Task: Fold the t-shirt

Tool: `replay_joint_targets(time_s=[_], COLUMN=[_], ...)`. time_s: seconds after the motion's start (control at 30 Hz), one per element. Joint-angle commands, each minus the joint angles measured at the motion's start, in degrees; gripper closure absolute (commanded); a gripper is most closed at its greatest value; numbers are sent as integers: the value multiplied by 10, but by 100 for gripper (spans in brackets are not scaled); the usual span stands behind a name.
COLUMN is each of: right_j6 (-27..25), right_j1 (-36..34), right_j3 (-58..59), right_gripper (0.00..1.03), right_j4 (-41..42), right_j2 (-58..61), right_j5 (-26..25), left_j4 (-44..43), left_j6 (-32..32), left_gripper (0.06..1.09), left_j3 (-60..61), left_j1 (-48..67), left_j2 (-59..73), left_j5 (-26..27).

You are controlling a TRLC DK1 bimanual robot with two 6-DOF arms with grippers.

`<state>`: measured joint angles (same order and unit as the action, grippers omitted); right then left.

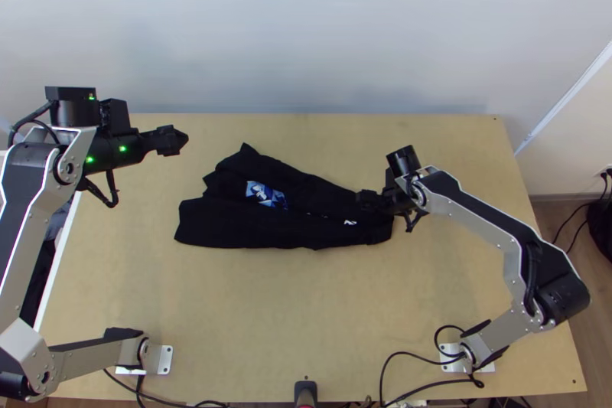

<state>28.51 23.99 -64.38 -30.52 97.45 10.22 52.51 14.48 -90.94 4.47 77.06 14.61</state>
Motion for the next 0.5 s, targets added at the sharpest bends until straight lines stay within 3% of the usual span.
replay_joint_targets(time_s=[0.0, 0.27, 0.3, 0.37, 0.47], right_j6=[-1, -3, -5, -21, -24], right_j1=[0, 0, 0, 0, -1], right_j3=[-18, -11, -10, -14, -14], right_gripper=[49, 49, 52, 85, 86], right_j4=[7, 20, 20, 20, 20], right_j2=[17, 38, 42, 51, 67], right_j5=[-4, -8, -9, -9, -10], left_j4=[-7, -6, -6, -6, -6], left_j6=[-3, -2, -2, -2, -2], left_gripper=[10, 10, 10, 10, 10], left_j3=[16, 16, 16, 16, 14], left_j1=[-3, -2, -1, 1, 2], left_j2=[-17, -23, -23, -23, -25], left_j5=[7, 7, 7, 7, 7])
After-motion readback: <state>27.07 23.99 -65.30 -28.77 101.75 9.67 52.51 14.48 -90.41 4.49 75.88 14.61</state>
